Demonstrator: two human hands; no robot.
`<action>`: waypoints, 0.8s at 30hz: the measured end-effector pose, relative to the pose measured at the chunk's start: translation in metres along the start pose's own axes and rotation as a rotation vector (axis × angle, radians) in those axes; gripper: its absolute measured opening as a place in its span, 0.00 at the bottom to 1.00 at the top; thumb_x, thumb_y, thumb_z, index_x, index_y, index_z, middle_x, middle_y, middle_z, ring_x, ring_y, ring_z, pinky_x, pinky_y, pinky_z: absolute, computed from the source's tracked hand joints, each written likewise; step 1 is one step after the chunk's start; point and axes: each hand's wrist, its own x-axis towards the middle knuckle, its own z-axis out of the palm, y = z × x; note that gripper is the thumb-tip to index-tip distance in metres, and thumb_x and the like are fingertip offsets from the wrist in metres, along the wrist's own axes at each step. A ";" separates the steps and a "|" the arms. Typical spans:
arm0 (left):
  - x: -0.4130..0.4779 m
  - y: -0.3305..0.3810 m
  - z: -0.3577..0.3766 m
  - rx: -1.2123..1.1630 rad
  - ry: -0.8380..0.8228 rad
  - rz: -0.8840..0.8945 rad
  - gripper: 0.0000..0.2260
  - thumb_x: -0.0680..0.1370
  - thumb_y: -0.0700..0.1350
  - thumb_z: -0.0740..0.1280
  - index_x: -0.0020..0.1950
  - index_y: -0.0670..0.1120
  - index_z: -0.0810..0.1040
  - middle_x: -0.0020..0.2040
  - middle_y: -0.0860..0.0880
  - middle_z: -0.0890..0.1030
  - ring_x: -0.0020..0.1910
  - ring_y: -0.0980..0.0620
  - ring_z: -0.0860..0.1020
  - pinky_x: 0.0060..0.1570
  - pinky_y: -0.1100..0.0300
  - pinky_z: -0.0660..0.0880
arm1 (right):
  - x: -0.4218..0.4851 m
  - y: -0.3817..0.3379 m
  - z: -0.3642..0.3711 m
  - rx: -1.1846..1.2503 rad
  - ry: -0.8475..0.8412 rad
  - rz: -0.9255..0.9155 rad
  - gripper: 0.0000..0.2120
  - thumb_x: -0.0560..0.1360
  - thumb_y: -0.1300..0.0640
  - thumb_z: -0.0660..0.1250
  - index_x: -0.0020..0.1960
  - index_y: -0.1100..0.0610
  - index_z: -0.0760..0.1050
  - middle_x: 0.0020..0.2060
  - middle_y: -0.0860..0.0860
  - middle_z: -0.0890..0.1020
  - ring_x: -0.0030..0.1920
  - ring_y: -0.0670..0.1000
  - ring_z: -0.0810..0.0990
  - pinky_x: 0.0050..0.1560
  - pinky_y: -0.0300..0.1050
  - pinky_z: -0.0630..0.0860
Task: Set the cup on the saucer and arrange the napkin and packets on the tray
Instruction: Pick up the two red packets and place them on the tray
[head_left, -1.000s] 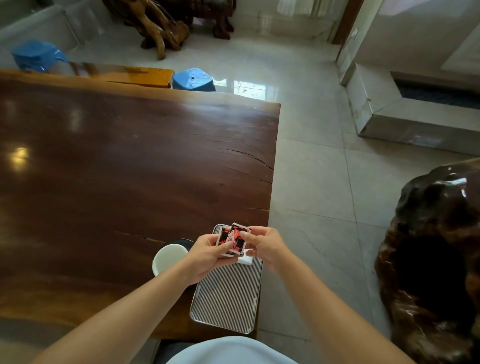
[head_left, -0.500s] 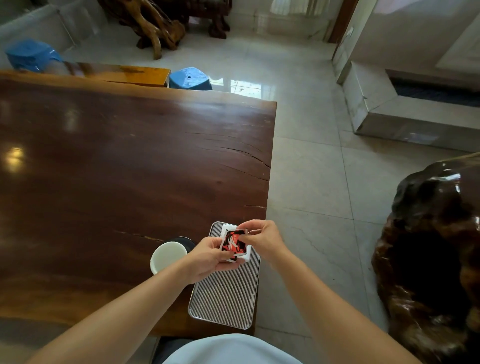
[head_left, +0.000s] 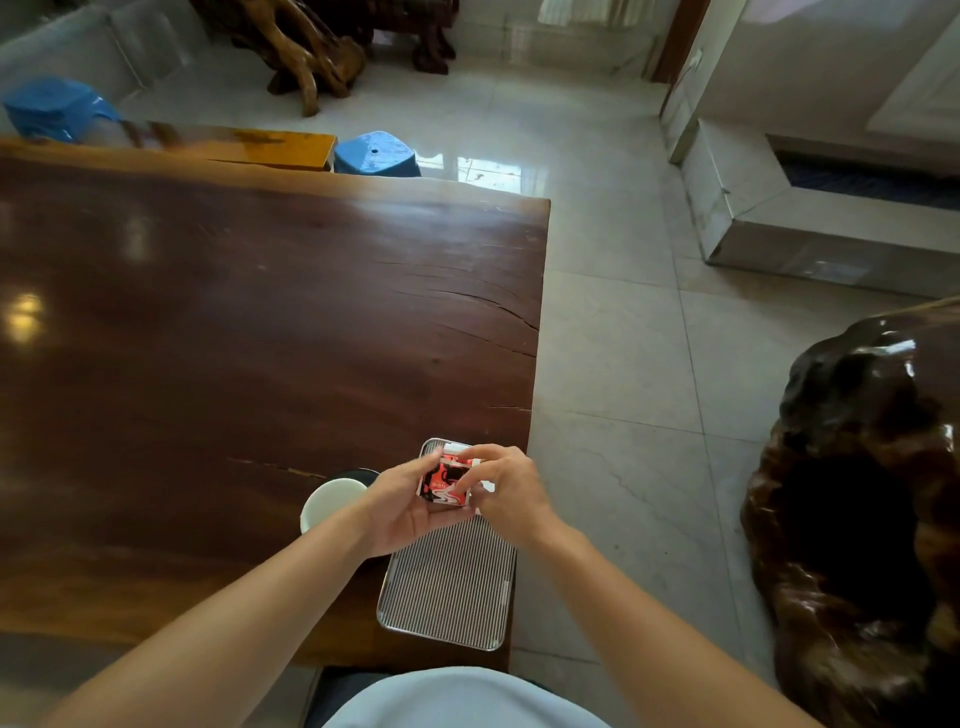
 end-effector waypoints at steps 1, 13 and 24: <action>0.000 -0.002 0.001 0.002 0.023 0.022 0.16 0.84 0.45 0.60 0.66 0.36 0.75 0.57 0.35 0.83 0.56 0.39 0.83 0.60 0.43 0.78 | -0.001 0.000 0.001 0.036 0.006 0.011 0.14 0.73 0.70 0.70 0.46 0.52 0.87 0.57 0.43 0.78 0.57 0.42 0.70 0.53 0.26 0.70; 0.015 -0.022 0.018 -0.132 0.199 0.197 0.13 0.80 0.39 0.66 0.63 0.37 0.79 0.59 0.37 0.83 0.57 0.40 0.82 0.42 0.52 0.81 | -0.008 -0.011 0.007 0.797 0.076 0.679 0.16 0.70 0.66 0.76 0.55 0.64 0.77 0.48 0.59 0.85 0.46 0.56 0.86 0.46 0.50 0.85; -0.004 -0.020 0.002 0.402 0.060 0.058 0.07 0.80 0.38 0.67 0.56 0.41 0.82 0.47 0.45 0.85 0.48 0.48 0.82 0.46 0.56 0.79 | -0.013 0.000 0.004 0.846 0.212 0.630 0.10 0.71 0.66 0.76 0.51 0.62 0.80 0.46 0.58 0.85 0.45 0.55 0.86 0.44 0.47 0.84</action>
